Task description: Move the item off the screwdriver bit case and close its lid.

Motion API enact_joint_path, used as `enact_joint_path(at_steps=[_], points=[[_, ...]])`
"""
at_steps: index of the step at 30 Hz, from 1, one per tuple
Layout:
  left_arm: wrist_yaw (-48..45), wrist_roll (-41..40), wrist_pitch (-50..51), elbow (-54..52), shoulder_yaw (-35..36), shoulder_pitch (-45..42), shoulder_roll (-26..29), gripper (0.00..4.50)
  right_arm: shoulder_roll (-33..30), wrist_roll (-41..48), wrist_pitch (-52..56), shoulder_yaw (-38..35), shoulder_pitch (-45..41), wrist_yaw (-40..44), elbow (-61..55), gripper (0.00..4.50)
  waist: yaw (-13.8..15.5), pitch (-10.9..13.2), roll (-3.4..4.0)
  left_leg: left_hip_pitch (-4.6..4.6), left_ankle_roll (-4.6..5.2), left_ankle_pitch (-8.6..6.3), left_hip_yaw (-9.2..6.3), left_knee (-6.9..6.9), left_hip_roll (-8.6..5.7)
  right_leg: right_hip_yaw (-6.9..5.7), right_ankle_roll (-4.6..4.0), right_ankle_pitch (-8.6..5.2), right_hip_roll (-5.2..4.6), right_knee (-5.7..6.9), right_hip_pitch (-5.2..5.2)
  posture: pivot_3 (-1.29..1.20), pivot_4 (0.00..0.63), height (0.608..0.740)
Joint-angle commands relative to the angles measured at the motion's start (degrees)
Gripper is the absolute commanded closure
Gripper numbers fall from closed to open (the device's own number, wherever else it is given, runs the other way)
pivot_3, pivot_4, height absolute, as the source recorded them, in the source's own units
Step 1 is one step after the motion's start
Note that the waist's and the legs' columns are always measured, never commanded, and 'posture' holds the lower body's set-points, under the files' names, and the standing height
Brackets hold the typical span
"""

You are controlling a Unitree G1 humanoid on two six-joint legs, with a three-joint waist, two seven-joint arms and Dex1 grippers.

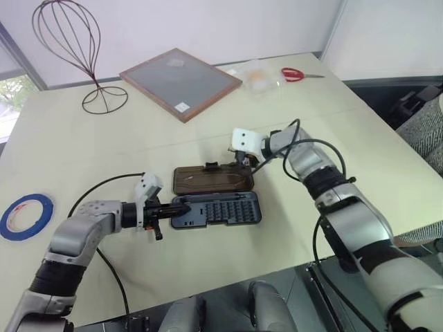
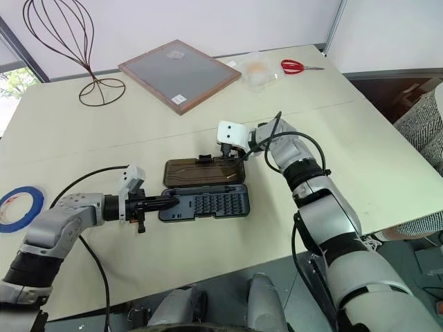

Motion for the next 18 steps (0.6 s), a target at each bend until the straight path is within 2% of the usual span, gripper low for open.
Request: enact_joint_path(at_steps=[1,13,14,15,18], points=[[0.1,0.9,-0.4,-0.9,-0.8,0.8,0.0,4.50,1.2,0.5,-0.3,-0.6,-3.5,1.1,3.7,2.05,0.0,0.0,0.00,0.00,0.00,0.00,-0.01,0.00,0.00,0.00,0.00,0.00,0.00,0.00,0.00,0.00,0.150,0.740],[1.3,1.3,-1.0,-3.3,0.1,3.7,0.1,4.50,3.1,-1.7,-3.4,-0.2,-5.3,-1.4,13.6,2.05,-0.2,0.0,0.02,0.06,0.00,0.00,-0.01,-0.02,0.00,0.01,0.00,0.00,0.00,0.02,0.03,0.00,0.150,0.740],[1.5,1.3,-1.0,-3.5,0.1,3.9,0.1,4.50,3.2,-1.8,-3.3,-0.2,-5.3,-1.5,14.0,2.55,-0.2,0.0,0.03,0.08,-0.01,0.00,-0.01,-0.02,0.00,0.01,0.00,0.00,0.00,0.03,0.04,0.00,0.150,0.740],[1.6,1.3,-1.0,-3.7,0.2,4.1,0.1,4.50,3.3,-1.9,-3.3,-0.2,-5.3,-1.6,14.4,2.78,-0.2,0.0,0.03,0.08,0.00,0.00,0.00,-0.02,0.00,0.01,0.00,0.00,0.00,0.02,0.04,0.00,0.150,0.740],[2.0,1.2,-1.1,-4.3,0.5,4.9,0.2,4.50,3.6,-2.2,-3.6,-0.2,-5.1,-1.5,14.9,4.36,-0.4,0.0,0.03,0.12,-0.01,0.00,0.00,-0.02,0.01,0.01,0.00,0.00,0.00,0.03,0.07,0.00,0.150,0.740]])
